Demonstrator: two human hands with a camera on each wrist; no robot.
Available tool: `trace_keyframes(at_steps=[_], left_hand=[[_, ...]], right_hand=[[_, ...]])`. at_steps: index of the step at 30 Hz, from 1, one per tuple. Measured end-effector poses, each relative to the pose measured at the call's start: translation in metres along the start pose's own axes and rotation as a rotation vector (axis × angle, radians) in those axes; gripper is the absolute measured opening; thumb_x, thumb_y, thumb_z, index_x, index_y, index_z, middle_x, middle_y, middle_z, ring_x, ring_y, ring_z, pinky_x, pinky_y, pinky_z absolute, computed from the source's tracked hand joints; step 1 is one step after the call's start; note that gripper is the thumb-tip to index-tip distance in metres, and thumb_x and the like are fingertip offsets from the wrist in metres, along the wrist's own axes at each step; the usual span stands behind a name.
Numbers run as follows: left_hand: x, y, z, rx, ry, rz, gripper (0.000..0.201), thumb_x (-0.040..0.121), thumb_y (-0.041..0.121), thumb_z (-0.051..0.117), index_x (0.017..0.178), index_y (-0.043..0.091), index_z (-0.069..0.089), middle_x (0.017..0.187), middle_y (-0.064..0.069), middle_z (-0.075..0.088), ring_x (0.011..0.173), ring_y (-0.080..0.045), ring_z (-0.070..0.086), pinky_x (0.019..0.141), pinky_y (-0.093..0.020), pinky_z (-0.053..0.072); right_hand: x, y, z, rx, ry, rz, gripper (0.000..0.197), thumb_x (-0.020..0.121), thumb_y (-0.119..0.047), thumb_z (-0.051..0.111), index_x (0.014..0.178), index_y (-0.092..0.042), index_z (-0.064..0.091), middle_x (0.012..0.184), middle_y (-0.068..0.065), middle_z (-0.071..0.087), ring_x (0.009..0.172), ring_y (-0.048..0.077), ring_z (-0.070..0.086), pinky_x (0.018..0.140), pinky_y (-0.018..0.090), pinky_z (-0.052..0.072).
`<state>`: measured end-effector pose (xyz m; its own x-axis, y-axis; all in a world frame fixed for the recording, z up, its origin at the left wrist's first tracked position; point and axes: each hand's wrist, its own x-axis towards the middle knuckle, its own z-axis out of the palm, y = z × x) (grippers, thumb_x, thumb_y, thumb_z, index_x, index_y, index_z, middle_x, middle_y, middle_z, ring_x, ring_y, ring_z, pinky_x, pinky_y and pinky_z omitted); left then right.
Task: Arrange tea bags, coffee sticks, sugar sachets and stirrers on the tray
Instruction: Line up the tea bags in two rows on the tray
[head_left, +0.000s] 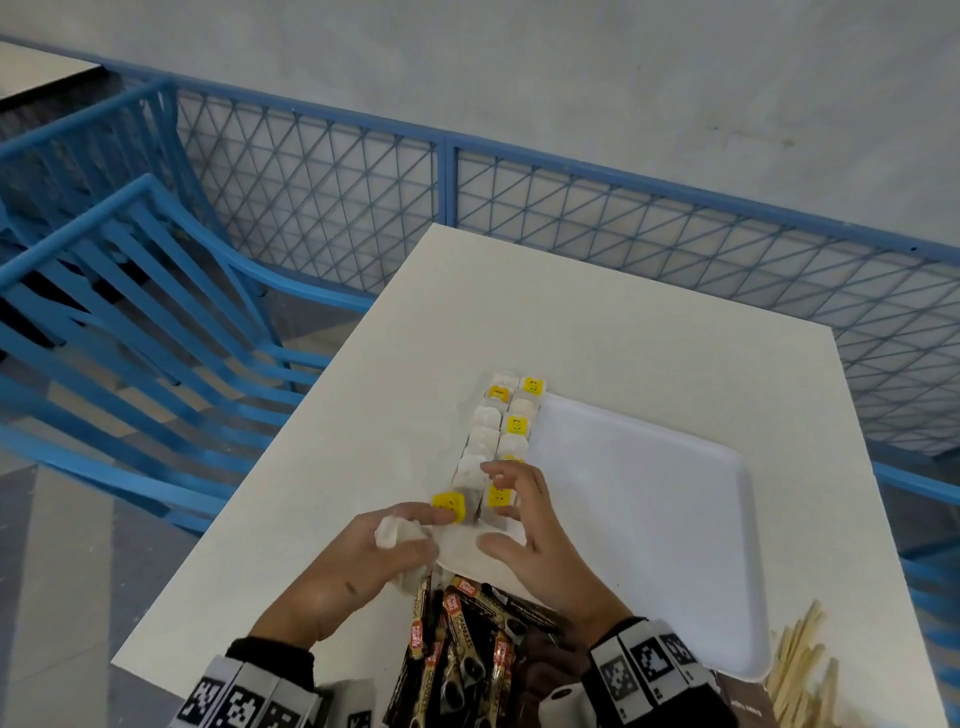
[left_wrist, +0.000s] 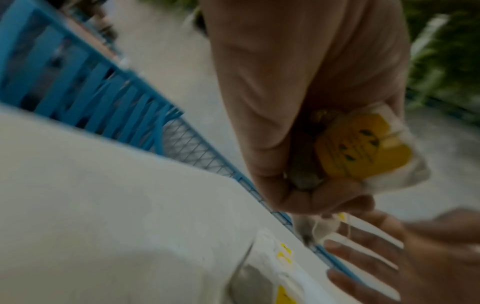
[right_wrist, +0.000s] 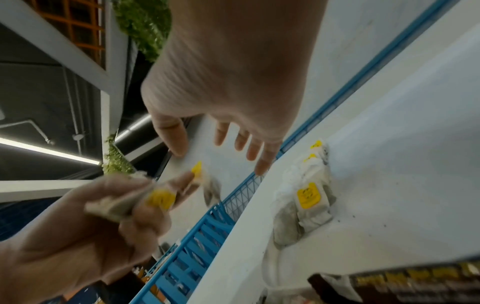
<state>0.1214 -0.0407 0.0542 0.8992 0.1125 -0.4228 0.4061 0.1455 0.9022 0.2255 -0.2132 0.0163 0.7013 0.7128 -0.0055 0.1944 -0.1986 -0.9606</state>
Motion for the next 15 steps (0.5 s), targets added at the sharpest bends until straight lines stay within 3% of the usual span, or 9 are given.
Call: trace_keyframes(at_steps=[2, 4, 7, 10, 13, 15], left_hand=[[-0.001, 0.001, -0.003, 0.187, -0.028, 0.017, 0.029, 0.07, 0.025, 0.063, 0.098, 0.028, 0.072, 0.089, 0.018, 0.071, 0.078, 0.002, 0.063, 0.069, -0.012, 0.045], [-0.001, 0.003, -0.004, 0.341, -0.083, 0.036, 0.029, 0.068, 0.032, 0.064, 0.096, 0.031, 0.071, 0.097, 0.025, 0.068, 0.083, 0.006, 0.061, 0.071, -0.009, 0.043], [-0.001, 0.004, -0.007, 0.501, -0.124, 0.063, 0.024, 0.072, 0.03, 0.065, 0.095, 0.033, 0.07, 0.1, 0.013, 0.069, 0.08, 0.001, 0.06, 0.066, -0.009, 0.043], [0.001, 0.001, -0.013, 0.572, -0.098, 0.055, 0.027, 0.071, 0.03, 0.062, 0.098, 0.032, 0.069, 0.107, 0.008, 0.066, 0.082, 0.0, 0.059, 0.066, -0.01, 0.044], [0.002, 0.0, -0.016, 0.542, -0.079, 0.041, 0.027, 0.071, 0.03, 0.062, 0.097, 0.034, 0.069, 0.107, 0.009, 0.066, 0.083, -0.002, 0.059, 0.067, -0.012, 0.045], [0.002, 0.0, -0.017, 0.49, -0.052, 0.027, 0.021, 0.077, 0.024, 0.065, 0.093, 0.037, 0.07, 0.1, 0.009, 0.068, 0.081, -0.007, 0.061, 0.068, -0.016, 0.047]], right_hand=[[0.005, 0.0, -0.001, -0.057, -0.055, 0.015, 0.046, 0.087, -0.03, 0.059, 0.129, -0.036, 0.04, 0.133, -0.02, 0.035, 0.127, -0.007, 0.031, 0.101, 0.008, 0.031], [0.012, 0.0, 0.001, -0.208, -0.106, -0.026, 0.037, 0.091, -0.032, 0.058, 0.126, -0.033, 0.05, 0.131, -0.017, 0.044, 0.125, -0.005, 0.035, 0.098, 0.003, 0.026], [0.018, -0.001, 0.002, -0.237, -0.138, -0.022, 0.021, 0.087, -0.025, 0.065, 0.105, -0.014, 0.068, 0.108, -0.017, 0.056, 0.106, -0.006, 0.048, 0.093, 0.009, 0.035], [0.019, -0.001, 0.001, -0.196, -0.186, 0.049, 0.015, 0.085, -0.021, 0.067, 0.092, -0.008, 0.068, 0.082, -0.019, 0.056, 0.08, -0.012, 0.052, 0.074, 0.006, 0.039], [0.018, 0.0, 0.003, -0.138, -0.238, 0.121, 0.003, 0.084, -0.016, 0.068, 0.086, -0.016, 0.066, 0.074, -0.016, 0.056, 0.067, -0.009, 0.053, 0.066, 0.007, 0.04], [0.018, 0.002, 0.005, -0.097, -0.244, 0.14, 0.015, 0.083, -0.016, 0.069, 0.078, -0.027, 0.06, 0.074, -0.015, 0.057, 0.066, -0.008, 0.053, 0.065, 0.008, 0.041]])
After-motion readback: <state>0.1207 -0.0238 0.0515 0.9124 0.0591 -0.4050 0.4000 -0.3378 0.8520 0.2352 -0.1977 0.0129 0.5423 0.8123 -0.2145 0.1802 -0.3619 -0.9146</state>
